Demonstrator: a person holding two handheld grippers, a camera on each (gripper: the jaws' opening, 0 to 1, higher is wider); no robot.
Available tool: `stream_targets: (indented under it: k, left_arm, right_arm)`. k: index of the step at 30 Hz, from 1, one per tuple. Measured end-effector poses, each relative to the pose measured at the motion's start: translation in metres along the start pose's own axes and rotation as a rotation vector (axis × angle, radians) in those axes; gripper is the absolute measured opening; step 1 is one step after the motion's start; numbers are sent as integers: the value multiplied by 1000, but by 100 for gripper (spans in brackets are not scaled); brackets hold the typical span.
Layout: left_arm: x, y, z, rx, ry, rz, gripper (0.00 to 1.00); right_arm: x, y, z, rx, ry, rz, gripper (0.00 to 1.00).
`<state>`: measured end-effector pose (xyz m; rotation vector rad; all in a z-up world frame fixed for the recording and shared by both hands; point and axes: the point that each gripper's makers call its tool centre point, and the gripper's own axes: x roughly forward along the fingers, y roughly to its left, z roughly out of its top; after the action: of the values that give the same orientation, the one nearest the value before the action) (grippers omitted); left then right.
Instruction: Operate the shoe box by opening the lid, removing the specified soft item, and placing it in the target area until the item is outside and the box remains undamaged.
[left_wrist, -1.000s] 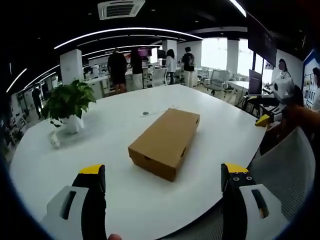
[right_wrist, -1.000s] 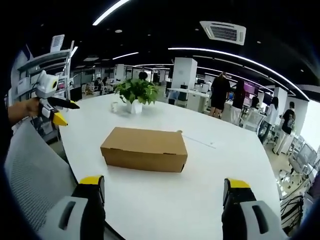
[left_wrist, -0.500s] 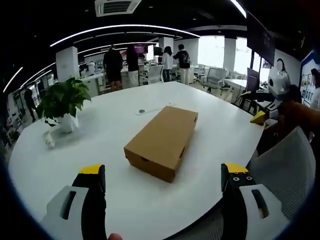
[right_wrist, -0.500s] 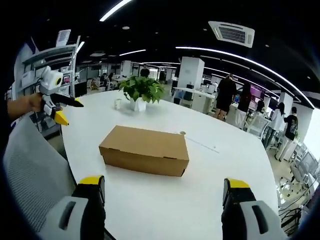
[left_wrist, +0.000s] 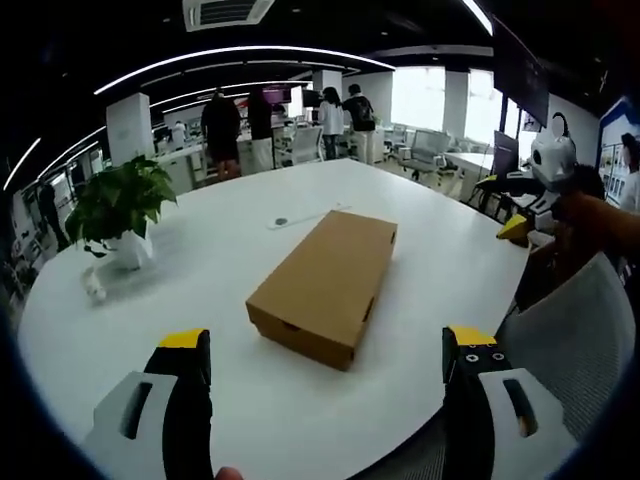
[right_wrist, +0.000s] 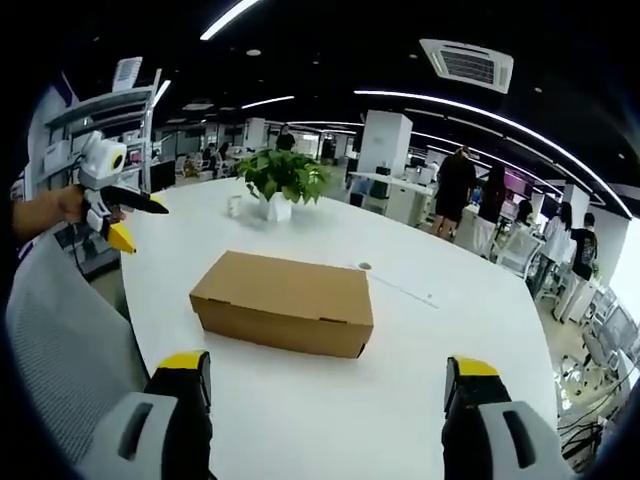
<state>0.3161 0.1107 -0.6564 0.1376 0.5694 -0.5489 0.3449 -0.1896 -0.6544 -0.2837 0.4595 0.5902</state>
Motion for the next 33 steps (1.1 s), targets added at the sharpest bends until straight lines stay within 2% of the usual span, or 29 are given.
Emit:
stream_targets:
  k: [8, 21, 33]
  left_arm:
    - [5, 1, -1, -11, 5, -1, 100]
    - [13, 1, -1, 28, 19, -20, 100]
    - [22, 2, 1, 7, 31, -18, 100]
  right_arm:
    - [6, -8, -1, -2, 5, 12, 97]
    - [18, -19, -5, 4, -7, 39, 95]
    - [30, -18, -16, -46, 34, 71, 95]
